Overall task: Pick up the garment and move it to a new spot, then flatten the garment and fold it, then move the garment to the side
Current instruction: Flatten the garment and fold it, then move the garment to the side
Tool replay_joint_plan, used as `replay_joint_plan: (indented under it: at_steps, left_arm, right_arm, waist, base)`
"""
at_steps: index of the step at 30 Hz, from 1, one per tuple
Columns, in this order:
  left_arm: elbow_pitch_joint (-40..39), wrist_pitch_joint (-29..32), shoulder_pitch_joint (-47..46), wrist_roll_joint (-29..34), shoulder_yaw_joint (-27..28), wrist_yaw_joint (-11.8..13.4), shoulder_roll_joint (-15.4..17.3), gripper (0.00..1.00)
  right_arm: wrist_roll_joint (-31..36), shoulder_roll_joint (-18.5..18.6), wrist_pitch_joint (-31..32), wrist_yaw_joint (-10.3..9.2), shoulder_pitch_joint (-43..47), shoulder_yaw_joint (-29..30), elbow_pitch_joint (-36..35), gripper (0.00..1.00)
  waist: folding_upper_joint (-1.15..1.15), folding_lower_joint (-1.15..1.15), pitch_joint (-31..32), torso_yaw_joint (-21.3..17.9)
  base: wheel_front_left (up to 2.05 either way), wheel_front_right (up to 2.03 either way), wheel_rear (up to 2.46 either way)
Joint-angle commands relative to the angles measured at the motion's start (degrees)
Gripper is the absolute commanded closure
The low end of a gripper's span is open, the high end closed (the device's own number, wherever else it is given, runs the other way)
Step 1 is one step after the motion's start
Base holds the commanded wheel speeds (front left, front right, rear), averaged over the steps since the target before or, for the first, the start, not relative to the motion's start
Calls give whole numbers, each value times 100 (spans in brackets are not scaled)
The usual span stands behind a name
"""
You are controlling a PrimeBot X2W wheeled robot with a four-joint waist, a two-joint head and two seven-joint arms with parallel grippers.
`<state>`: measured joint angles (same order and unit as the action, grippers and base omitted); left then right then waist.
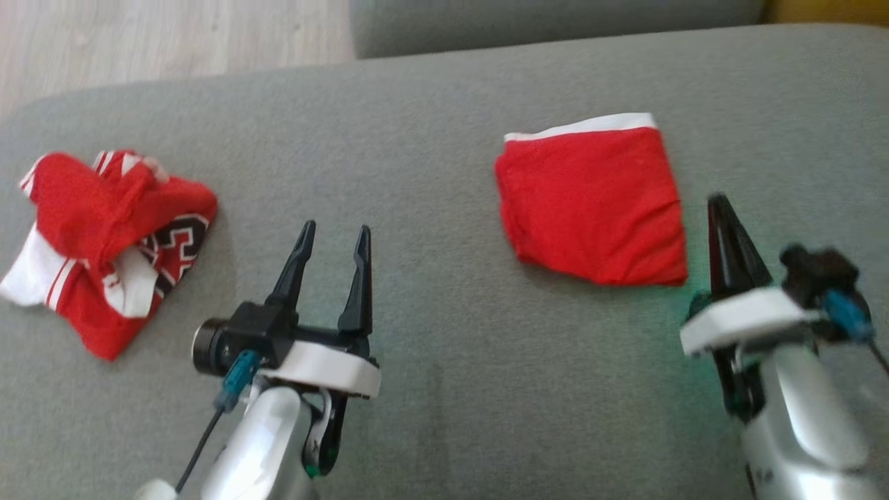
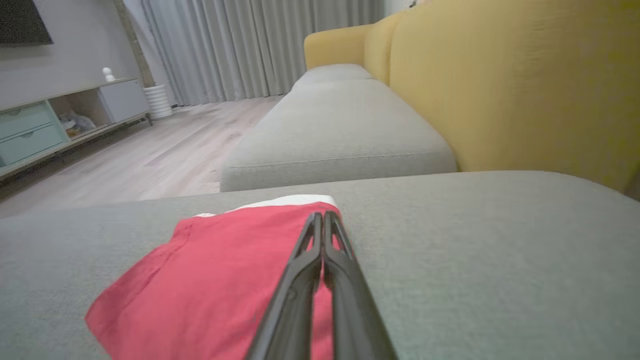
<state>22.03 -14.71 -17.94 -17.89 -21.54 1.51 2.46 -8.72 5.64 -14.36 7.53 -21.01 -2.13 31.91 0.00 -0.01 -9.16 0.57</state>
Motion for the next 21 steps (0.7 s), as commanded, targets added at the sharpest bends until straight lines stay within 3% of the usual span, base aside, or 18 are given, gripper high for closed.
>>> replay_joint_plan:
  at_steps: [1,4,5,6,12,21]
  left_arm:
    - [-163,-29,-37,49,249,2,42,0]
    - [-172,-29,88,49,274,-16,42,0]
    - [-169,-29,119,50,275,-23,42,0]
    - [-169,-29,144,51,276,-27,42,0]
    - [-197,-29,187,19,265,-20,42,0]
    - [-203,-29,91,46,177,-33,42,0]
  right_arm:
    - [59,-95,-62,-4,60,-36,-322,100]
    - [172,-175,-63,-4,489,38,-625,97]
    - [212,-194,-63,-4,610,49,-704,28]
    - [245,-210,-63,-4,708,61,-773,0]
    - [368,-259,-63,-4,902,127,-981,0]
    - [517,-243,-7,-4,413,297,-775,0]
  waist:
    - [0,1,140,-140]
    - [0,1,188,-219]
    - [0,1,196,-233]
    - [0,1,198,-243]
    - [0,1,153,-232]
    - [0,1,-88,-33]
  base:
    - [0,0,0]
    - [0,0,0]
    - [0,0,0]
    - [0,0,0]
    - [0,0,0]
    - [0,0,0]
